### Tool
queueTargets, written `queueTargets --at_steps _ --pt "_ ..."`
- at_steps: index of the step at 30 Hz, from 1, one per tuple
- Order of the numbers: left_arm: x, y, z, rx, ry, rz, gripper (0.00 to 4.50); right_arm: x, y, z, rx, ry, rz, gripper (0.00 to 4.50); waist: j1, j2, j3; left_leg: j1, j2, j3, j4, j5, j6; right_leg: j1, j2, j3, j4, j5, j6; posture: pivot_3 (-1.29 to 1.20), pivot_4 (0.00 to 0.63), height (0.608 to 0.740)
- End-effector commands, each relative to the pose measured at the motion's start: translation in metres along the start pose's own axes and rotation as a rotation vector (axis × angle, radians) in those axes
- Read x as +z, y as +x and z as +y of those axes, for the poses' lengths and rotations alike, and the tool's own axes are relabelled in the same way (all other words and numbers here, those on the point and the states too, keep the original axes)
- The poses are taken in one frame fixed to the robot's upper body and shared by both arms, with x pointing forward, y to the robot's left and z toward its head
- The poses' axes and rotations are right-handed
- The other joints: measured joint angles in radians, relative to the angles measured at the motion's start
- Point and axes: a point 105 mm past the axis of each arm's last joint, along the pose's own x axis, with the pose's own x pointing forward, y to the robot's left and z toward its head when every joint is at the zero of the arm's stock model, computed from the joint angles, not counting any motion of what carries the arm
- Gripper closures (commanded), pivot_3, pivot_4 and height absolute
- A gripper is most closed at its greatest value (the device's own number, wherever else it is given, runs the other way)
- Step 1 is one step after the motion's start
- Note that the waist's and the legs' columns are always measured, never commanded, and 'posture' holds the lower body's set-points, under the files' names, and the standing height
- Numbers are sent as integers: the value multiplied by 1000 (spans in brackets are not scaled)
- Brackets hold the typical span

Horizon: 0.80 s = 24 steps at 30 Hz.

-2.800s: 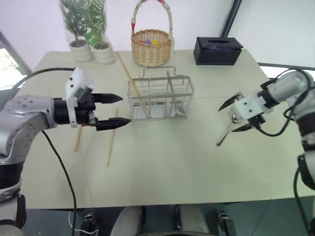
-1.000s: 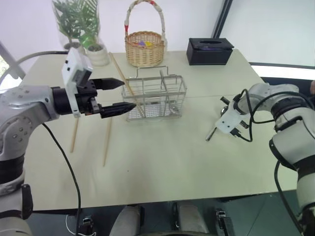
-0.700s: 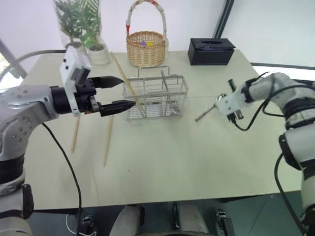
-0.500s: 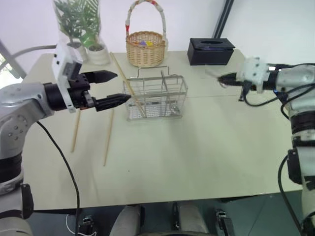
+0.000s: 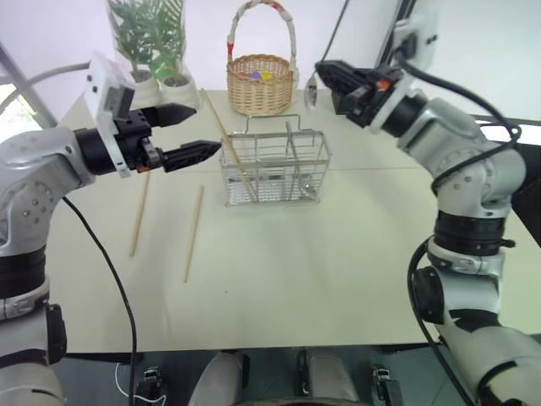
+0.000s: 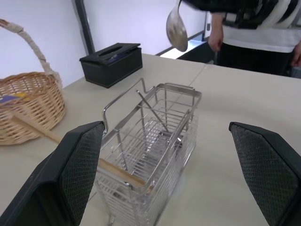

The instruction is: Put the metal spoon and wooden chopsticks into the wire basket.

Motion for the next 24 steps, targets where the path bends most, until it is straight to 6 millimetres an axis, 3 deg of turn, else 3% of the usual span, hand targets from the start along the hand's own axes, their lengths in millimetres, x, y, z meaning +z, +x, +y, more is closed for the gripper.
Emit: queueTargets --at_steps 1,11,14,17,22,24 --pt "16 -6 -2 16 64 -29 0 -11 2 3 -17 20 -12 4438 -2 -2 -1 0 0 0 0 0 0 0 0 0 0 0 0 0 150 650" --pt "16 -15 -8 47 66 -10 0 -74 5 -6 -56 49 119 4438 -8 -2 -1 1 0 2 0 -1 2 0 1 -1 0 0 0 0 150 650" --pt "16 -16 -8 51 65 -6 0 -84 4 -8 -67 64 147 4438 -8 -2 -1 1 1 2 0 -1 2 1 3 -1 0 0 0 0 150 650" --pt "16 -17 -9 52 63 -6 0 -86 3 -8 -78 46 157 3138 -8 -2 -1 1 1 2 0 -1 1 1 3 -1 0 0 0 0 150 650" --pt "16 -16 -8 57 61 -7 0 -76 0 -13 -108 6 130 594 -8 -2 -1 1 1 1 0 -1 1 1 3 -1 0 0 0 0 150 650" --pt "17 -17 -5 69 59 -13 0 -62 -5 -16 -106 -9 94 594 -7 -2 -1 1 1 1 0 -1 1 0 3 -1 0 0 0 0 150 650"
